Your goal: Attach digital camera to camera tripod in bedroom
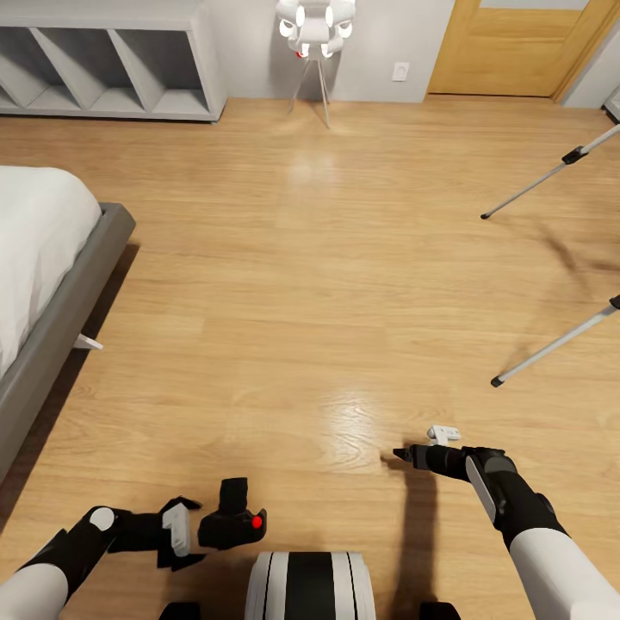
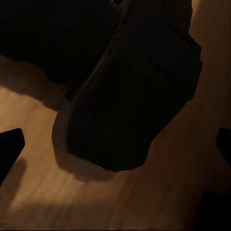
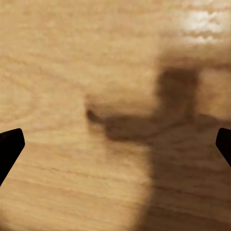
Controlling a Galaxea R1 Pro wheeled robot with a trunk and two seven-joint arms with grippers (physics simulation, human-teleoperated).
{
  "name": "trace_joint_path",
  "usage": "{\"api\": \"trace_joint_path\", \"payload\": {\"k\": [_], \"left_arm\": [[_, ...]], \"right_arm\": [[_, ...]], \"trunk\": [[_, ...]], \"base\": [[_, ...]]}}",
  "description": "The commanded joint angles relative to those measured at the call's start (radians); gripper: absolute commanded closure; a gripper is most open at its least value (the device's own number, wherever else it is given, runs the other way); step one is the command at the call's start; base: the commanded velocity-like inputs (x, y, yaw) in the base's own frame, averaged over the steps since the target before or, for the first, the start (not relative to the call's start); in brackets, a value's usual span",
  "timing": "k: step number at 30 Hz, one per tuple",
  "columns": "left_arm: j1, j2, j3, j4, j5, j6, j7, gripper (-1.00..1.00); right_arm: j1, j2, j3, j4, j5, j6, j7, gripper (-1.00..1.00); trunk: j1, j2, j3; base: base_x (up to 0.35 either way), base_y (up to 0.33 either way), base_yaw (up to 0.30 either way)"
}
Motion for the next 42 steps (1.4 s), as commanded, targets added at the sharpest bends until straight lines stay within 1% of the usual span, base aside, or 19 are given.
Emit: {"api": "trace_joint_path", "payload": {"k": [1,6,7,9,10,13,14,16,21,26,31,33,34,36,37,38,39,40,42], "left_arm": [[0.0,0.001,0.005,0.001,-0.006,-0.003,-0.004,-1.0],[0.0,0.004,0.007,0.016,-0.005,-0.004,-0.006,-1.0],[0.0,0.001,0.014,0.03,-0.002,0.06,-0.003,-1.0],[0.0,0.0,0.014,0.032,-0.002,0.126,0.002,-1.0],[0.0,-0.001,0.011,0.033,-0.004,0.197,0.008,-1.0],[0.0,-0.002,0.006,0.032,-0.007,0.293,0.016,-1.0],[0.0,-0.002,0.005,0.031,-0.008,0.303,0.017,-1.0],[0.0,-0.003,0.004,0.029,-0.009,0.309,0.018,-1.0],[0.0,-0.004,0.003,0.026,-0.01,0.263,0.02,-1.0],[0.0,-0.005,0.003,0.02,-0.011,0.239,0.021,-1.0],[0.0,-0.009,0.003,0.014,-0.03,0.231,0.026,-1.0],[0.0,-0.013,0.003,0.012,-0.055,0.23,0.047,-1.0],[0.0,-0.017,0.003,0.012,-0.081,0.23,0.078,-1.0],[0.0,-0.021,0.002,0.011,-0.114,0.23,0.118,-1.0],[0.0,-0.025,-0.001,0.012,-0.153,0.229,0.163,-1.0],[0.0,-0.028,-0.003,0.012,-0.175,0.229,0.183,-1.0],[0.0,-0.032,-0.008,0.013,-0.216,0.229,0.218,-1.0],[0.0,-0.035,-0.009,0.012,-0.234,0.228,0.23,-1.0],[0.0,-0.042,-0.014,0.011,-0.292,0.217,0.268,-1.0]], "right_arm": [[0.0,0.0,-0.003,-0.001,0.001,0.006,0.005,-1.0],[0.0,0.0,-0.003,-0.001,0.001,0.006,0.004,-1.0],[0.0,0.0,-0.003,-0.001,0.001,0.006,0.005,-1.0],[0.0,0.0,-0.003,-0.001,0.001,0.006,0.004,-1.0],[0.0,0.0,-0.003,-0.001,0.001,0.006,0.004,-1.0],[0.0,0.0,-0.003,-0.001,0.001,0.006,0.004,-1.0],[0.0,0.0,-0.003,-0.001,0.001,0.006,0.004,-1.0],[0.0,0.0,-0.003,-0.001,0.002,0.006,0.004,-1.0],[0.0,0.0,-0.003,-0.001,0.002,0.006,0.004,-1.0],[0.0,0.0,-0.003,-0.001,0.002,0.006,0.004,-1.0],[0.0,0.0,-0.003,-0.001,0.002,0.006,0.004,-1.0],[0.0,0.0,-0.003,-0.001,0.002,0.006,0.004,-1.0],[0.0,0.0,-0.003,-0.001,0.002,0.006,0.004,-1.0],[0.0,0.0,-0.003,-0.001,0.002,0.006,0.004,-1.0],[0.0,0.0,-0.003,-0.001,0.002,0.006,0.004,-1.0],[0.0,0.0,-0.003,-0.001,0.002,0.006,0.004,-1.0],[0.0,0.0,-0.003,-0.001,0.002,0.006,0.004,-1.0],[0.0,0.0,-0.003,-0.001,0.002,0.006,0.004,-1.0],[0.0,0.0,-0.003,-0.001,0.002,0.006,0.004,-1.0]], "trunk": [[0.0,0.0,-0.001],[0.0,0.0,-0.001],[0.0,0.0,-0.001],[0.0,0.0,-0.001],[0.0,0.0,-0.001],[0.0,0.0,-0.001],[0.0,0.0,-0.001],[0.0,0.0,-0.001],[0.0,0.0,-0.001],[0.0,0.0,-0.001],[0.0,0.0,-0.001],[0.0,0.0,-0.001],[0.0,0.0,-0.001],[0.0,0.0,-0.001],[0.0,0.0,-0.001],[0.0,0.0,-0.001],[0.0,0.0,-0.001],[0.0,0.0,-0.001],[0.0,0.0,-0.001]], "base": [[0.0,0.0,0.0],[0.0,0.0,0.0],[0.0,0.0,0.0],[0.0,0.0,0.0],[0.0,0.0,0.0],[0.0,0.0,0.0],[0.0,0.0,0.0],[0.0,0.0,0.0],[0.0,0.0,0.0],[0.0,0.0,0.0],[0.0,0.0,0.0],[0.0,0.0,0.0],[0.0,0.0,0.0],[0.0,0.0,0.0],[0.0,0.0,0.0],[0.0,0.0,0.0],[0.0,0.0,0.0],[0.0,0.0,0.0],[0.0,0.0,0.0]]}}
